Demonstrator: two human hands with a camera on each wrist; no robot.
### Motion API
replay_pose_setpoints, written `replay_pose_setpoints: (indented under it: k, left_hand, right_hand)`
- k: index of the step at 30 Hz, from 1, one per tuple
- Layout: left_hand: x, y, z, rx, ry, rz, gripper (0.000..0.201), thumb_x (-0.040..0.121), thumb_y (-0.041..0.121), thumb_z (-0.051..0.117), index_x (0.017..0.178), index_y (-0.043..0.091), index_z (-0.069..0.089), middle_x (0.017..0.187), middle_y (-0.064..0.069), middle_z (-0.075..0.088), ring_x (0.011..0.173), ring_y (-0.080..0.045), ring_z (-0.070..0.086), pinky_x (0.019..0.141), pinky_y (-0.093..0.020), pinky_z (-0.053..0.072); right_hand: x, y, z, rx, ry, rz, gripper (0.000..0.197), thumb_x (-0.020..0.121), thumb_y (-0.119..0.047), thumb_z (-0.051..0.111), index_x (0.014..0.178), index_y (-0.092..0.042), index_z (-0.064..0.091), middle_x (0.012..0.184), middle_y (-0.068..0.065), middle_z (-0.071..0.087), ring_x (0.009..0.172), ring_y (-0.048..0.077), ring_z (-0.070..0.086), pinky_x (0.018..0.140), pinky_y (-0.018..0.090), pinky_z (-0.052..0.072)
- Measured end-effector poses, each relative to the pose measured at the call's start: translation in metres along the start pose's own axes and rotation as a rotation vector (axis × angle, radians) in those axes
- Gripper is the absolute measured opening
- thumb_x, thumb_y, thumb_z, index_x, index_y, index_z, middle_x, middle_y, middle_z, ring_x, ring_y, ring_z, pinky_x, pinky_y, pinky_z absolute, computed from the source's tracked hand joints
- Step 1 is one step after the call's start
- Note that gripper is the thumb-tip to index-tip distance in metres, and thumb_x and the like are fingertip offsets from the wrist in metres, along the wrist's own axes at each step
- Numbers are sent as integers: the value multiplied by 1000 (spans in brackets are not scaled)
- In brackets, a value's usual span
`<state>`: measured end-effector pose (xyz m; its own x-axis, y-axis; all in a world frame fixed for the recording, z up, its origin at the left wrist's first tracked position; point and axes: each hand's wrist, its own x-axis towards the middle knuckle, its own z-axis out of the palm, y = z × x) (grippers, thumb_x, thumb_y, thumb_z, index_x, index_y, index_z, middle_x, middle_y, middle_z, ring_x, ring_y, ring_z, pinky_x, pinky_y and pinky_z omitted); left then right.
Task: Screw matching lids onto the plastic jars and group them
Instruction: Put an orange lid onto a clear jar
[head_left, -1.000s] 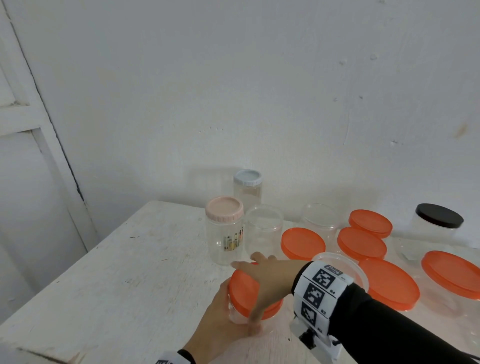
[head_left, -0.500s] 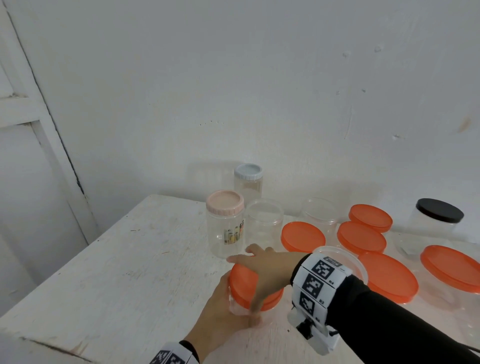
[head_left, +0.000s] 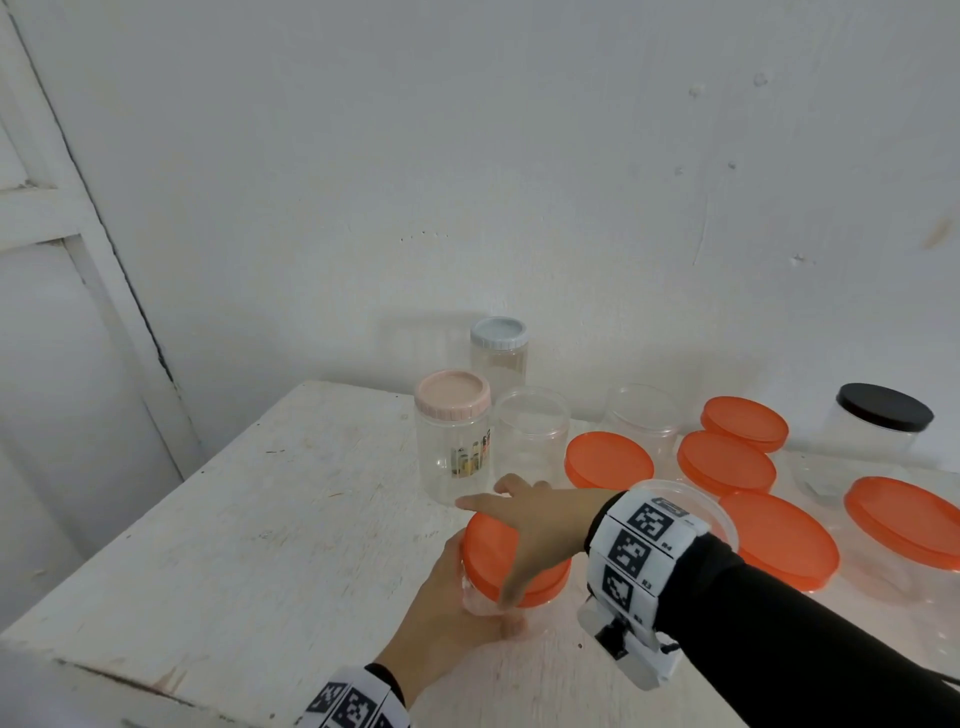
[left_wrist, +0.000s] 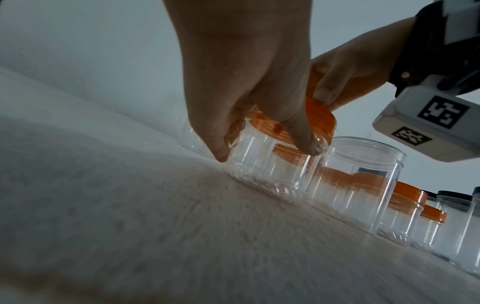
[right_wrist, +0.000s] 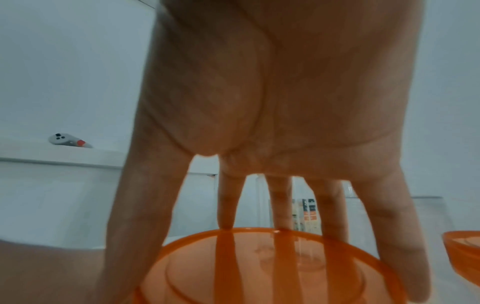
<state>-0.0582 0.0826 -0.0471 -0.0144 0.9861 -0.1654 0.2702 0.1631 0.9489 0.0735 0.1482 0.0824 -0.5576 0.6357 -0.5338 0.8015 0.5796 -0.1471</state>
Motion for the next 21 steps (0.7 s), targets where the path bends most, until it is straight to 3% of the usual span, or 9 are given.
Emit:
replay_pose_setpoints:
  k: [2, 5, 7, 9, 12, 14, 17, 19, 21]
  left_hand:
    - [2, -2, 0, 13, 2, -10, 106, 52, 32, 92, 126, 44, 17, 114, 31, 35, 102, 6, 44, 82, -11, 40]
    - [4, -3, 1, 16, -3, -5, 108, 46, 39, 90, 126, 45, 18, 114, 33, 36, 97, 14, 41, 72, -6, 35]
    - [3, -3, 1, 17, -13, -4, 107, 47, 39, 90, 126, 45, 19, 114, 32, 37, 99, 12, 43, 74, -7, 38]
    - [3, -2, 0, 33, -22, -5, 108, 43, 45, 88, 125, 46, 18, 114, 33, 36, 101, 9, 44, 85, -10, 39]
    - [3, -2, 0, 25, -30, -2, 98, 50, 40, 91, 119, 48, 22, 113, 33, 35, 98, 11, 43, 82, -6, 39]
    - [4, -3, 1, 51, -19, -12, 99, 52, 39, 91, 119, 48, 18, 112, 33, 34, 99, 9, 41, 85, -10, 36]
    - [6, -5, 2, 46, 1, -26, 106, 46, 42, 89, 122, 46, 16, 113, 30, 35, 104, 3, 41, 87, -15, 36]
    - [6, -4, 2, 78, 7, -32, 112, 41, 46, 88, 125, 46, 13, 112, 31, 34, 106, 2, 40, 89, -19, 35]
    - [6, -5, 2, 81, 6, -21, 118, 32, 55, 85, 127, 46, 16, 115, 30, 35, 107, 2, 42, 90, -20, 37]
  right_hand:
    - [0, 1, -1, 10, 5, -43, 95, 74, -48, 76, 145, -55, 13, 151, -7, 18, 136, 28, 23, 104, 54, 35]
    - [2, 4, 0, 16, 16, -38, 87, 73, -54, 74, 142, -56, 20, 145, -7, 24, 131, 27, 26, 103, 53, 35]
    - [3, 4, 2, 6, 32, -7, 88, 71, -61, 71, 142, -55, 19, 143, -5, 26, 130, 29, 27, 101, 54, 36]
    - [4, 3, 5, -4, 56, 29, 91, 69, -71, 66, 144, -50, 18, 143, -1, 27, 131, 31, 29, 100, 55, 38]
    - [5, 1, 10, -8, 82, 65, 98, 68, -79, 59, 147, -42, 15, 147, 3, 25, 134, 34, 30, 101, 56, 37]
    - [3, 1, 9, -16, 51, 59, 102, 68, -76, 63, 148, -44, 8, 153, 1, 17, 138, 33, 23, 104, 58, 34]
    - [-2, 3, 2, -21, 0, -18, 104, 71, -52, 76, 147, -52, 4, 157, -7, 6, 142, 28, 13, 107, 58, 31]
    - [-3, 5, -1, -14, -9, -60, 98, 74, -42, 77, 146, -53, 11, 155, -9, 11, 139, 27, 18, 106, 54, 33]
    - [-3, 7, -1, -15, 2, -70, 93, 75, -45, 76, 145, -53, 16, 151, -8, 18, 135, 26, 22, 104, 54, 35]
